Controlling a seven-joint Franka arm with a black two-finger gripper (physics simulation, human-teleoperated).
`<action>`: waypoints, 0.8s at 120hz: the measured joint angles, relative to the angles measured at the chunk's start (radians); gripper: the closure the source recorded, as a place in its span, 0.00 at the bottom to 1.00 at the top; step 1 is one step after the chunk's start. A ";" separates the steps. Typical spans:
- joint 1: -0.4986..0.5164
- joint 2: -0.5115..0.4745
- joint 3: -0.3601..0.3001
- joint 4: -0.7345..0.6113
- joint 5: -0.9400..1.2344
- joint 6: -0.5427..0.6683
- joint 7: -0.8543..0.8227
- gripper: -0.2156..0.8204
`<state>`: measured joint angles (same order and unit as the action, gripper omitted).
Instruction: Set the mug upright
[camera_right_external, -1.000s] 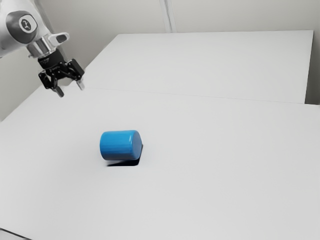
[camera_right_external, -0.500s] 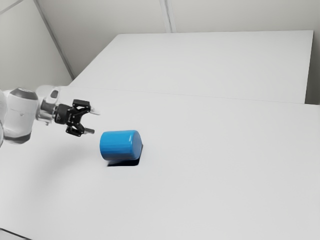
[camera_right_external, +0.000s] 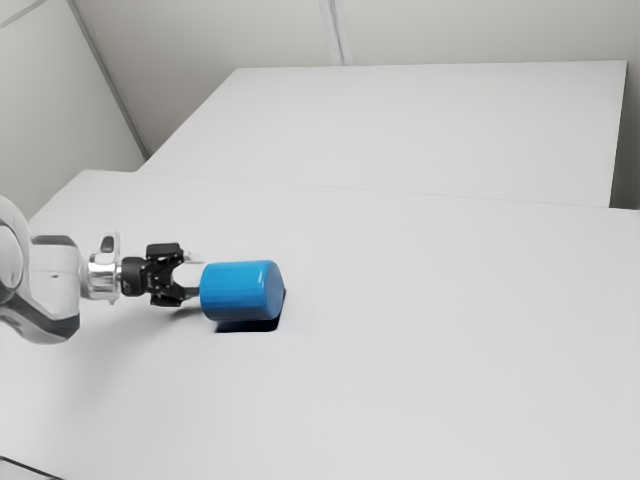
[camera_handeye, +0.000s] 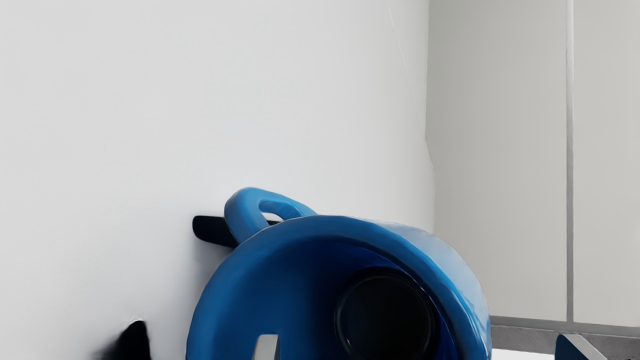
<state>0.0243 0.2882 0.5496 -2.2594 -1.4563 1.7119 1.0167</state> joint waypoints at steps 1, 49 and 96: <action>0.000 -0.001 0.000 -0.003 -0.001 -0.001 0.005 0.21; -0.001 -0.013 -0.038 -0.025 -0.024 -0.044 0.154 0.21; 0.000 -0.025 -0.080 -0.025 -0.078 -0.050 0.211 0.75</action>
<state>0.0248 0.2634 0.4700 -2.2845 -1.5343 1.6621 1.2275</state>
